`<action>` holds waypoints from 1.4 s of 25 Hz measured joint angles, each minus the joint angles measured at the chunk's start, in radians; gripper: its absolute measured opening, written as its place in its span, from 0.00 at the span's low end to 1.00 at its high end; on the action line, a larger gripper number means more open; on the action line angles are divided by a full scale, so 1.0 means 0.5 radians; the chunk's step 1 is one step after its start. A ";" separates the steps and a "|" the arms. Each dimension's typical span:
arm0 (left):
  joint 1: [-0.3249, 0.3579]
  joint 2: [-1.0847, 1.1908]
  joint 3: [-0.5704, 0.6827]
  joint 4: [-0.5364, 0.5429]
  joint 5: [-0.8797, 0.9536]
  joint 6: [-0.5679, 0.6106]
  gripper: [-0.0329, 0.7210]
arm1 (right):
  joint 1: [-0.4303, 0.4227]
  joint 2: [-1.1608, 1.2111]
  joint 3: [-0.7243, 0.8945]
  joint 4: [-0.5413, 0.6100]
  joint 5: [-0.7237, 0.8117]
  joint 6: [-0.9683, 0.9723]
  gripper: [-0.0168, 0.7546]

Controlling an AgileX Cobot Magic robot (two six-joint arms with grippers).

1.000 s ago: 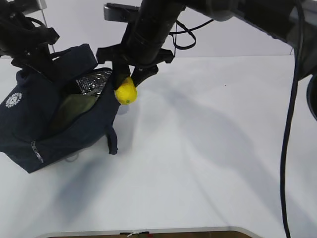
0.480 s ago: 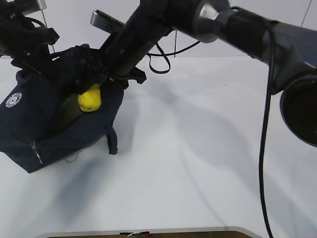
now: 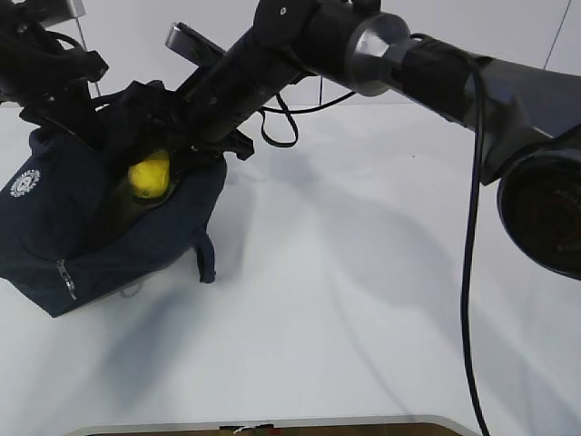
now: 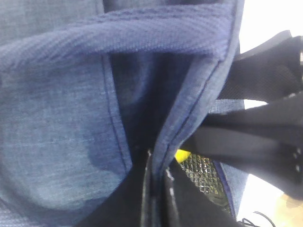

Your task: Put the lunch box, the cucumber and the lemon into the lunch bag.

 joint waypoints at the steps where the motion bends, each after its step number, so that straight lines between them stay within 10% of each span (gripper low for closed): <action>1: 0.000 0.000 0.000 0.000 0.000 0.000 0.02 | 0.000 0.003 0.000 0.000 0.000 0.000 0.57; 20: 0.000 0.000 0.000 0.023 0.000 0.000 0.02 | -0.067 0.005 0.000 0.055 0.310 -0.105 0.69; 35: 0.000 0.000 0.000 0.048 0.000 -0.004 0.02 | -0.078 -0.107 0.000 -0.552 0.459 0.138 0.69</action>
